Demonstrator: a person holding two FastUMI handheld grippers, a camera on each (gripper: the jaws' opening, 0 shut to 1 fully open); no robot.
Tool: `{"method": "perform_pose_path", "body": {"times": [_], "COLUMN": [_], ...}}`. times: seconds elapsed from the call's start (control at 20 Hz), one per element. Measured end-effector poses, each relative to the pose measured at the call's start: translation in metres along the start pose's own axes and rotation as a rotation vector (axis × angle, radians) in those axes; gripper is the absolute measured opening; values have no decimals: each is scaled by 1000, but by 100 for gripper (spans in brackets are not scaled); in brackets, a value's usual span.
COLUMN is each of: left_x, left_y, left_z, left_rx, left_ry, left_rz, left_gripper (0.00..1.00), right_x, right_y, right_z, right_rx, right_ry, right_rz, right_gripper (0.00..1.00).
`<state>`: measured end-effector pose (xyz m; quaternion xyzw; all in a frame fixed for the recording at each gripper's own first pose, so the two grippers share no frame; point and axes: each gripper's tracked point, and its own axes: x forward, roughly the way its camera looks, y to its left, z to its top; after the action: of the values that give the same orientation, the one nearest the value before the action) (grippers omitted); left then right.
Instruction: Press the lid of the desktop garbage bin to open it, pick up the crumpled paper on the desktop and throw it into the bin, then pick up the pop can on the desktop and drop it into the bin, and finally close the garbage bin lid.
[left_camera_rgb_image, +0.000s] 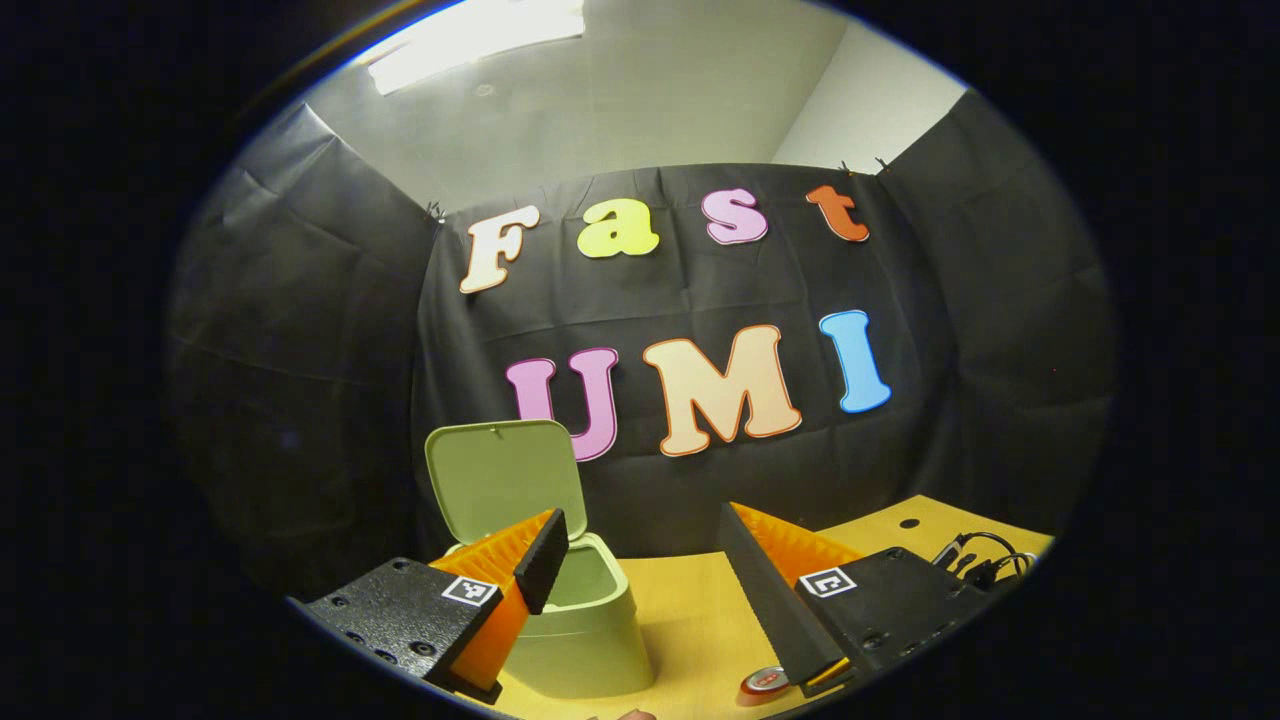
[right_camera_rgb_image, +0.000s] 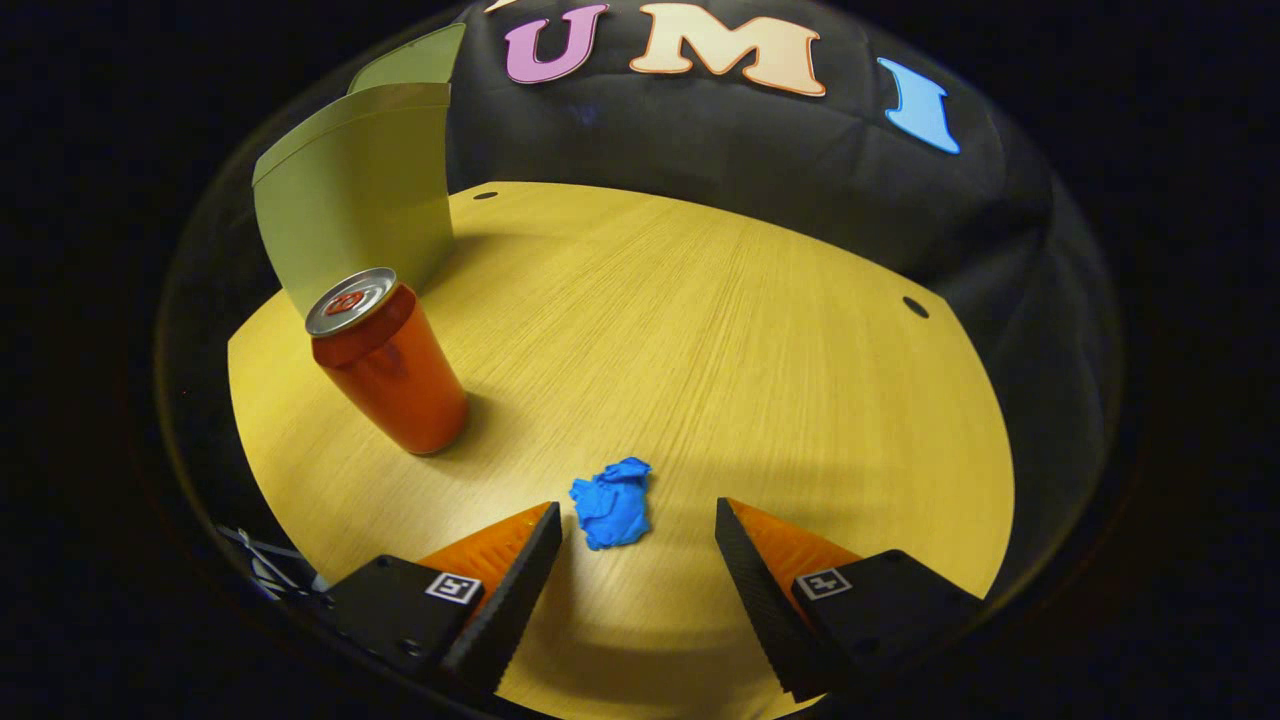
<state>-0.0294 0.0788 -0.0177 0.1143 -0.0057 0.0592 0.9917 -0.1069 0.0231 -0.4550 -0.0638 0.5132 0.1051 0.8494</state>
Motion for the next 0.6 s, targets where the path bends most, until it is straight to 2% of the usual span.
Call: {"method": "perform_pose_path", "body": {"times": [0.05,0.2,0.4,0.6], "left_x": [-1,-3,-5,-6], "left_y": [2,9,20,33], "left_z": [0,3,-2,-8], "left_rx": [9,4,-6,-32], "left_ry": [1,-5,6,21], "left_rz": [4,23,45,68], "left_gripper": [93,93,93,93], "right_x": [5,10,5,-12], "right_y": [4,6,7,12], "right_z": [-3,-5,6,59], "right_rx": [11,36,34,41], "right_ry": [6,29,3,-117], "right_rz": [5,6,-1,25], "right_gripper": [92,30,7,7]}}
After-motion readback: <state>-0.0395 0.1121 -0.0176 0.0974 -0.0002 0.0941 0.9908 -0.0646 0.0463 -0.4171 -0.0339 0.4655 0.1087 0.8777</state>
